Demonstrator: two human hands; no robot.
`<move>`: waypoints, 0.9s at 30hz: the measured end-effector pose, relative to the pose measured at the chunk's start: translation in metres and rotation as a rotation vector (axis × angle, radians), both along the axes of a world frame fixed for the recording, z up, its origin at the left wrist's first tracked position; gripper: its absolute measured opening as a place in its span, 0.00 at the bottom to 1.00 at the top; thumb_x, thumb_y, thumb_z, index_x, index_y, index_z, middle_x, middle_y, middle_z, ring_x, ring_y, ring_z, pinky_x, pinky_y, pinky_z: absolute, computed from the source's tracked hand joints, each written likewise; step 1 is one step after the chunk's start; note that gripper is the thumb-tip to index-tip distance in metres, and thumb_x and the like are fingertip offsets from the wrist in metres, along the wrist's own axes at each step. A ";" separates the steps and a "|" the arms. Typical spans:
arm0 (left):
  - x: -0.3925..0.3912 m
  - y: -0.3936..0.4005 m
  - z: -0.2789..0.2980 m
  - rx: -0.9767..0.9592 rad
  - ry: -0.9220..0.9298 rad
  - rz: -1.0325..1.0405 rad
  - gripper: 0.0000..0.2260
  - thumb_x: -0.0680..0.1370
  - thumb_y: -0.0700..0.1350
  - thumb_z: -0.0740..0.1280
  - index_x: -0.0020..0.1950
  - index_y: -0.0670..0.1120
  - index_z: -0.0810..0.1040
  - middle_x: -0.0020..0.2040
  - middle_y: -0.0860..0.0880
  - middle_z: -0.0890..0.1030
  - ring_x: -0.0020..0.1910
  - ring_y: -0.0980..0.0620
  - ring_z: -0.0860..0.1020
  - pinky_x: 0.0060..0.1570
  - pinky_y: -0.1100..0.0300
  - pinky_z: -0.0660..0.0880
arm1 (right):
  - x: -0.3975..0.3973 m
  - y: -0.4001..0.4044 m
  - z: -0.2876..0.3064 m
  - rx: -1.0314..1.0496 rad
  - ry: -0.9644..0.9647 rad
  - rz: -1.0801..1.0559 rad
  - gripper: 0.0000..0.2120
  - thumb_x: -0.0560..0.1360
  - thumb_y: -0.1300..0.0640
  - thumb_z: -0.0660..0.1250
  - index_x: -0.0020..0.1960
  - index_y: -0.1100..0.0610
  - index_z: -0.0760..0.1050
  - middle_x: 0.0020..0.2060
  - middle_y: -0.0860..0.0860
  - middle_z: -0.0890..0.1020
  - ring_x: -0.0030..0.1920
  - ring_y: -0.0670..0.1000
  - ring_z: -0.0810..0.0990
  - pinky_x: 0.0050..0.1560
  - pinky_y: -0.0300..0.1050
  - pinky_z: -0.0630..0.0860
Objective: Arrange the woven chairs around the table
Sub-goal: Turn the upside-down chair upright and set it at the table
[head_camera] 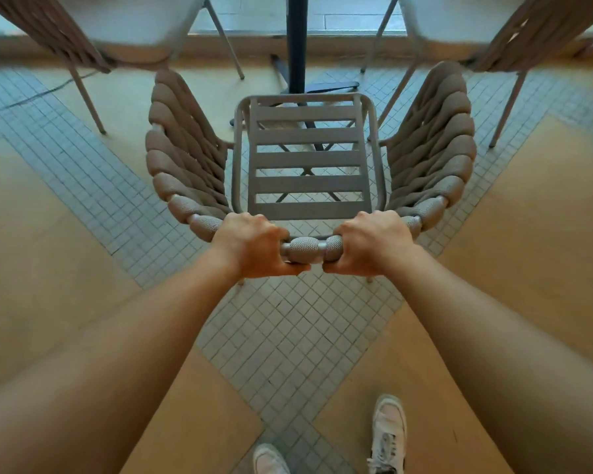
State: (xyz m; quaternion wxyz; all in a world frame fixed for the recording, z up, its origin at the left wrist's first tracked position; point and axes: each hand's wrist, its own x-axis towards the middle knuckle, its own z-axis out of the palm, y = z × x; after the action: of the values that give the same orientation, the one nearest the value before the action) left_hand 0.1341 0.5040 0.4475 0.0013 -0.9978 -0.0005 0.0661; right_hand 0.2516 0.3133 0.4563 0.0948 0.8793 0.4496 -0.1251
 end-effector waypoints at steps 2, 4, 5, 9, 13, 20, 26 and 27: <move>0.011 0.014 0.002 0.001 0.014 -0.006 0.37 0.64 0.82 0.47 0.44 0.56 0.81 0.29 0.56 0.71 0.30 0.51 0.75 0.34 0.58 0.71 | 0.009 0.015 0.000 -0.003 -0.011 -0.014 0.29 0.57 0.22 0.56 0.41 0.43 0.78 0.28 0.43 0.70 0.31 0.54 0.74 0.34 0.45 0.67; 0.022 0.026 0.002 0.003 0.009 -0.015 0.36 0.64 0.82 0.48 0.43 0.56 0.81 0.29 0.56 0.72 0.30 0.52 0.74 0.34 0.58 0.71 | 0.017 0.026 -0.001 0.008 -0.017 -0.015 0.29 0.57 0.21 0.56 0.39 0.43 0.77 0.28 0.43 0.71 0.31 0.53 0.74 0.34 0.45 0.66; 0.029 0.032 0.001 0.005 0.005 -0.016 0.36 0.64 0.82 0.48 0.44 0.56 0.81 0.30 0.56 0.73 0.30 0.52 0.74 0.34 0.59 0.71 | 0.024 0.032 -0.002 0.019 -0.017 -0.015 0.29 0.57 0.21 0.55 0.38 0.44 0.77 0.27 0.43 0.71 0.30 0.52 0.73 0.33 0.45 0.65; 0.057 0.052 0.001 0.017 -0.002 -0.014 0.37 0.64 0.82 0.47 0.45 0.57 0.82 0.31 0.57 0.74 0.30 0.53 0.73 0.33 0.59 0.68 | 0.052 0.051 -0.001 0.041 -0.006 -0.008 0.27 0.58 0.22 0.55 0.36 0.43 0.74 0.26 0.43 0.71 0.26 0.49 0.70 0.31 0.44 0.63; 0.085 0.072 0.002 0.020 0.002 -0.015 0.37 0.65 0.82 0.47 0.47 0.58 0.82 0.31 0.56 0.77 0.29 0.54 0.75 0.34 0.59 0.73 | 0.078 0.070 -0.001 0.048 0.005 -0.011 0.27 0.58 0.23 0.56 0.39 0.43 0.77 0.26 0.43 0.71 0.28 0.51 0.72 0.32 0.45 0.64; 0.135 0.096 0.005 0.007 0.011 0.018 0.35 0.65 0.81 0.48 0.44 0.57 0.81 0.31 0.56 0.77 0.30 0.54 0.77 0.35 0.58 0.76 | 0.130 0.096 0.000 0.056 0.041 0.023 0.29 0.60 0.24 0.55 0.42 0.44 0.79 0.30 0.44 0.77 0.31 0.52 0.77 0.34 0.45 0.71; 0.159 0.111 0.005 0.007 -0.020 0.033 0.35 0.64 0.81 0.48 0.41 0.56 0.80 0.30 0.57 0.74 0.29 0.53 0.75 0.33 0.59 0.69 | 0.156 0.110 0.004 0.064 0.059 0.040 0.29 0.61 0.24 0.55 0.43 0.44 0.80 0.31 0.45 0.76 0.31 0.53 0.76 0.34 0.46 0.71; 0.162 0.112 0.005 0.001 -0.020 0.032 0.35 0.64 0.81 0.48 0.42 0.56 0.80 0.30 0.57 0.75 0.30 0.53 0.76 0.33 0.59 0.70 | 0.159 0.112 0.004 0.064 0.061 0.042 0.29 0.61 0.24 0.55 0.44 0.44 0.80 0.31 0.45 0.77 0.31 0.53 0.76 0.35 0.45 0.71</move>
State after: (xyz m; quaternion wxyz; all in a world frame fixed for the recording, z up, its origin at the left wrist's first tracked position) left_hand 0.2963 0.6164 0.4525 0.0008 -0.9983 -0.0163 0.0561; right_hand 0.4110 0.4249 0.4602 0.0557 0.8681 0.4742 -0.1353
